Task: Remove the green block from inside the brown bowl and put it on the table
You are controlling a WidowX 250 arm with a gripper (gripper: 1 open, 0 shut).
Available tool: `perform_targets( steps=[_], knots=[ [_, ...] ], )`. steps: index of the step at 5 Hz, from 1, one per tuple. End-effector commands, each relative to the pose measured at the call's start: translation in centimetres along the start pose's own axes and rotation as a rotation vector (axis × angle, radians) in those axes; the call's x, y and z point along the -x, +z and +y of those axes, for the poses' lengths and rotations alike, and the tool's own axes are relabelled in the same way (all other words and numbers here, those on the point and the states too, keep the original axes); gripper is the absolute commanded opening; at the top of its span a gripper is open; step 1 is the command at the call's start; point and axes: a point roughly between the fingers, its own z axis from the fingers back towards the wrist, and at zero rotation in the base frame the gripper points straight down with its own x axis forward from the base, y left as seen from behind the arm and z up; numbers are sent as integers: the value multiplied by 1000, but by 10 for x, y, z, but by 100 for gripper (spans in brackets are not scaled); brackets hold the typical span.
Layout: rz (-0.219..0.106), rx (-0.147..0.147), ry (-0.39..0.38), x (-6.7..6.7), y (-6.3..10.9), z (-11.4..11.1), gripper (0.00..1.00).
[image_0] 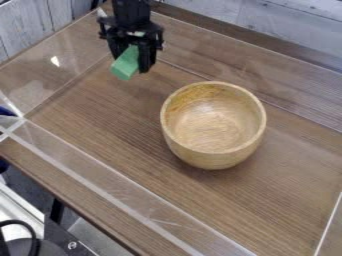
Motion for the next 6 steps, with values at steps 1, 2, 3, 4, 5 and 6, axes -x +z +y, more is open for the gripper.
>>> perform_targets(
  steps=[1, 2, 3, 4, 5, 6],
  knots=[
    [-56, -39, 5, -15, 7, 11, 0],
    [-45, -45, 6, -18, -1, 14, 0],
    [-42, -47, 6, -20, -4, 15, 0],
    [-41, -47, 7, -20, -6, 15, 0],
    [-39, -48, 8, -21, -7, 15, 0],
    [-38, -48, 10, -21, -8, 15, 0]
  ],
)
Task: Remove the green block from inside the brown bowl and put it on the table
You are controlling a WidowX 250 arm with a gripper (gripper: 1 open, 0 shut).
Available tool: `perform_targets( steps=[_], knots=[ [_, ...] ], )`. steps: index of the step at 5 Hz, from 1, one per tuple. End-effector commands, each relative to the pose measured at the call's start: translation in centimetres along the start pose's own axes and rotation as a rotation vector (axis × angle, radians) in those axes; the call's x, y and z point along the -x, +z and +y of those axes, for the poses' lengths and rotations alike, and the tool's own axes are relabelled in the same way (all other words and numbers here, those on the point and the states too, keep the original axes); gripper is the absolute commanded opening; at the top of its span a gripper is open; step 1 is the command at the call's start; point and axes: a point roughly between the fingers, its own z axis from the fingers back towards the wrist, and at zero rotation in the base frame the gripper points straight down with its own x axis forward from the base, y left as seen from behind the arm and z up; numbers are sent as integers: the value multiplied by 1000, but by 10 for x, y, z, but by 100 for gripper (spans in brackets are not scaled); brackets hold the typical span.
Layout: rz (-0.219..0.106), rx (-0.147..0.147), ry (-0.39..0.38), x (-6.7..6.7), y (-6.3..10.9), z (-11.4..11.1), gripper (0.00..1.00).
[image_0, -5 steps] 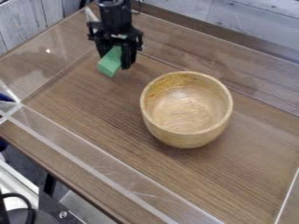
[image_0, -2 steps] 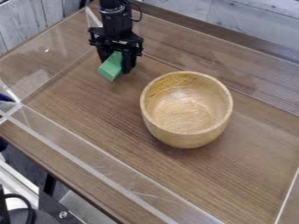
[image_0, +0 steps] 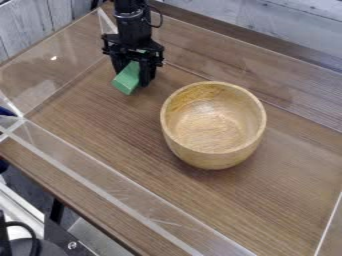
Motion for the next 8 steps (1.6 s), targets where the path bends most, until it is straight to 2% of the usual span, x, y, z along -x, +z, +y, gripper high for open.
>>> perform_targets(
  steps=[1, 5, 8],
  knots=[
    [-70, -24, 5, -13, 20, 5, 0],
    [-68, -24, 11, -13, 17, 5, 0],
    [-69, -19, 12, -22, 14, 4, 0]
  ],
)
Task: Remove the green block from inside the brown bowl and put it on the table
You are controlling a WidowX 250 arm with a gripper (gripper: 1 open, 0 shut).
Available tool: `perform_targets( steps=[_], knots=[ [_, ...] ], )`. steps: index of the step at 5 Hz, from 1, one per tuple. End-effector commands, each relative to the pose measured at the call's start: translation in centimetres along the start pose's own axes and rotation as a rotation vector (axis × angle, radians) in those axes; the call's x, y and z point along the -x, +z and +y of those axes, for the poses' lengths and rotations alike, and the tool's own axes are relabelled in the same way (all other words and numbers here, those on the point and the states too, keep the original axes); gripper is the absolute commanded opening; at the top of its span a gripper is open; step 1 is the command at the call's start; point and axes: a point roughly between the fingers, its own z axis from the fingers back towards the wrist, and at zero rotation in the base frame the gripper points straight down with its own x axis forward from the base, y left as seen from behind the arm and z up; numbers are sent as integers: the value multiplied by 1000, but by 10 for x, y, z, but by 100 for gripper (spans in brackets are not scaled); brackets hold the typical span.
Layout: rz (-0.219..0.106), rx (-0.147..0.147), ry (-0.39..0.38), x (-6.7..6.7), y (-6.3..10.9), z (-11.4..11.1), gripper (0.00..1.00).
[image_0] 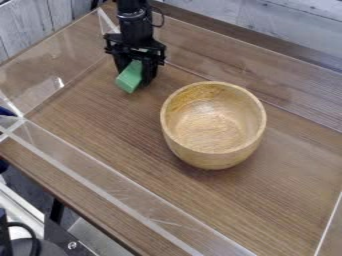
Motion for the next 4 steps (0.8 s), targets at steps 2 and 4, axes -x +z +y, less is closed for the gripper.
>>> perform_targets(
  steps=[2, 4],
  knots=[
    [-76, -3, -10, -14, 33, -2, 100],
    [-113, 9, -18, -17, 56, -7, 100]
  ],
)
